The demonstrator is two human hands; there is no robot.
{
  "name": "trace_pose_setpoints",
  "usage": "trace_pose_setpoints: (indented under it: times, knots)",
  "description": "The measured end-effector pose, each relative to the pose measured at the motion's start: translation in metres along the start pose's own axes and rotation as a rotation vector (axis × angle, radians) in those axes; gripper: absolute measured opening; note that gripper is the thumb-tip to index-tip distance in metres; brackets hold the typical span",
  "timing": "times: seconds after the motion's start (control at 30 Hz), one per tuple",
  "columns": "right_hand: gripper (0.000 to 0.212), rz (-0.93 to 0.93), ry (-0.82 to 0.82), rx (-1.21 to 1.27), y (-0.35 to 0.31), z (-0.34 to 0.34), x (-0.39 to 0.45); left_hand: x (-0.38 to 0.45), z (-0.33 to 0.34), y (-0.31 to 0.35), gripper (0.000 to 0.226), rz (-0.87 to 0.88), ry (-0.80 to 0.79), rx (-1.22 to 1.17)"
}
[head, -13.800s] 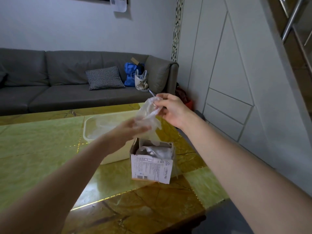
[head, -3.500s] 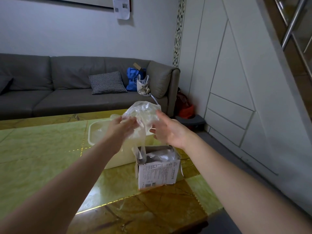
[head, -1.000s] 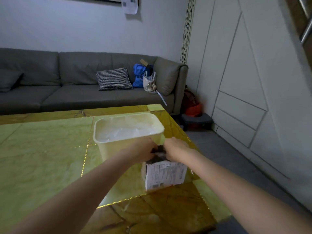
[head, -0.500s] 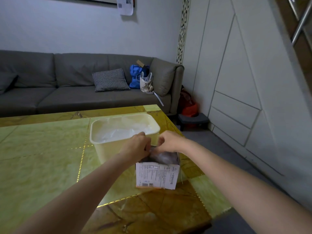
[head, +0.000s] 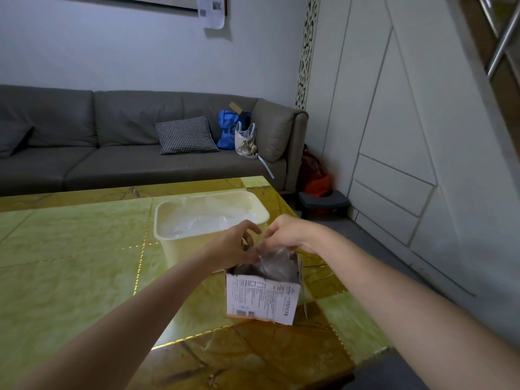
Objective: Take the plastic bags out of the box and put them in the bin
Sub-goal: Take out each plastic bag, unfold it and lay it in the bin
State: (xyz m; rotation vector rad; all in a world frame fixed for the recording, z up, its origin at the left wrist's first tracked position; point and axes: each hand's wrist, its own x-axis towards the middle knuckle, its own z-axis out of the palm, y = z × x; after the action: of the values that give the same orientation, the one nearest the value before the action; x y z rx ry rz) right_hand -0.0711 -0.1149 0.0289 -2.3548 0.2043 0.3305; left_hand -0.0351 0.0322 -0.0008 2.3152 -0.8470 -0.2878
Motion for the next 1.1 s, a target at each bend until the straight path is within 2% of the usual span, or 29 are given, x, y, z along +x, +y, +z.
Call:
trace_pose_setpoints:
  times: [0.1, 0.13, 0.2, 0.4, 0.53, 0.6, 0.73, 0.83, 0.93, 1.0, 1.1]
  knots:
    - [0.009, -0.083, 0.010, 0.269, -0.006, -0.006, 0.001, -0.001, -0.002, -0.001, 0.023, 0.005, -0.019, -0.010]
    - [0.011, -0.102, 0.007, 0.374, -0.007, -0.008, 0.002, -0.002, -0.003, -0.001, 0.016, -0.011, 0.004, -0.053]
    - [0.014, -0.106, -0.017, 0.495, -0.010, -0.014, 0.001, -0.003, -0.006, 0.000, 0.016, -0.070, 0.041, -0.166]
    - [0.029, 0.019, -0.112, 0.401, -0.022, -0.022, -0.007, -0.005, -0.007, 0.003, 0.026, -0.089, 0.035, -0.291]
    - [0.020, -0.045, 0.025, 0.024, -0.033, -0.027, -0.009, -0.003, -0.005, 0.011, 0.021, -0.104, 0.016, -0.412]
    - [0.021, -0.114, 0.066, -0.039, -0.044, -0.031, -0.012, -0.003, -0.007, 0.009, 0.022, -0.099, -0.016, -0.461]
    - [0.020, -0.414, 0.231, 0.294, -0.070, -0.042, -0.018, -0.006, -0.010, 0.004, 0.012, -0.024, -0.099, -0.713]
    - [0.021, -0.505, 0.412, 0.469, -0.082, -0.051, -0.018, -0.009, -0.017, -0.002, 0.014, -0.028, -0.086, -0.811]
    - [0.023, -0.497, 0.649, 0.549, -0.083, -0.066, -0.006, -0.010, -0.037, -0.010, 0.022, -0.084, 0.040, -0.916]
    - [0.020, -0.477, 0.830, 0.405, -0.077, -0.074, 0.004, -0.009, -0.056, -0.016, 0.020, -0.146, 0.175, -0.997]
    - [0.011, -0.481, 0.894, 0.139, -0.064, -0.069, 0.022, -0.003, -0.086, -0.035, 0.010, -0.208, 0.387, -1.009]
